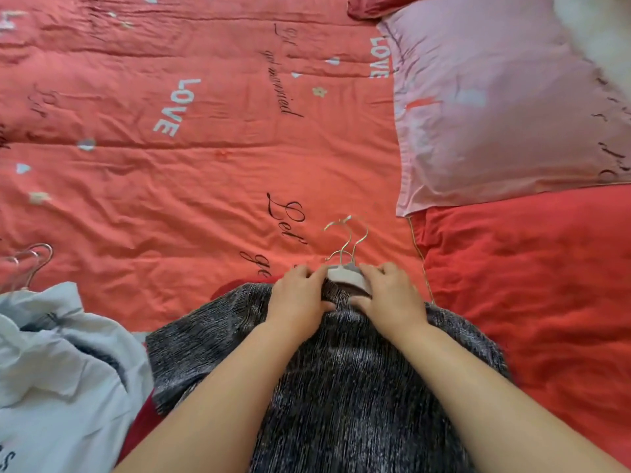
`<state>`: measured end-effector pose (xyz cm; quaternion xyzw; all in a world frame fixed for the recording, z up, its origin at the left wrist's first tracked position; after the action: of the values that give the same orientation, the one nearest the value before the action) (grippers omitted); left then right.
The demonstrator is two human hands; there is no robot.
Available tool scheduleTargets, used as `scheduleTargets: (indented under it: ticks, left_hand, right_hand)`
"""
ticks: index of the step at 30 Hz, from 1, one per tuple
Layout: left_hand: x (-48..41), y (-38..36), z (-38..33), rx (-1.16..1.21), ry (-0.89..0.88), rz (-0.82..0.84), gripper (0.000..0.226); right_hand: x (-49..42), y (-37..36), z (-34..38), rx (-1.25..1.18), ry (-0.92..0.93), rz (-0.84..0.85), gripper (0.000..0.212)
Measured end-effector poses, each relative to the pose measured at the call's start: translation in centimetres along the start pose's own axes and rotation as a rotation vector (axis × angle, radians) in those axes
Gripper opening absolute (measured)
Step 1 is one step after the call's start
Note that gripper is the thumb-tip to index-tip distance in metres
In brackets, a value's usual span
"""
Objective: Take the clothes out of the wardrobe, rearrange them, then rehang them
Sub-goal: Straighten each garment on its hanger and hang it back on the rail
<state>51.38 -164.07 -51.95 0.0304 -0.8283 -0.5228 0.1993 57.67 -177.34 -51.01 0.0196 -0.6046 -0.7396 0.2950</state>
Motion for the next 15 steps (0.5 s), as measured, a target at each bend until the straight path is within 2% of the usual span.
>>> scheduleTargets:
  ticks: [2, 6, 10, 12, 15]
  left_hand:
    - [-0.3, -1.2, 0.7, -0.07, -0.009, 0.057, 0.064]
    - [-0.3, -0.9, 1.0, -0.191, -0.038, 0.057, 0.079]
    - [1.0, -1.0, 2.0, -0.171, -0.06, 0.122, 0.103]
    - [1.5, -1.6, 2.2, -0.221, -0.077, 0.14, 0.117]
    - [1.4, -2.3, 2.2, -0.249, -0.071, 0.078, 0.115]
  right_hand:
    - [0.2, -1.5, -0.8, 0.022, -0.015, 0.079, 0.066]
    - [1.4, -2.1, -1.6, 0.059, 0.063, 0.023, 0.085]
    - [2.8, -3.0, -2.1, 0.089, 0.115, -0.002, 0.104]
    - [2.9, -3.3, -2.2, 0.122, 0.095, 0.022, 0.108]
    - [2.6, -3.4, -2.0, 0.132, 0.093, -0.036, 0.105]
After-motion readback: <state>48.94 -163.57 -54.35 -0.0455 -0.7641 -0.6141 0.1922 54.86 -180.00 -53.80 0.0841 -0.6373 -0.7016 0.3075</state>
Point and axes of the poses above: each hand's wrist, its own x-axis away from the middle knuckle, its own y-axis out of the back of the hand, z = x × y, the point moved 3 cm from there along -x, towards the middle knuckle, and after that the axes turned 1 degree about x, right-handed, at the moved point
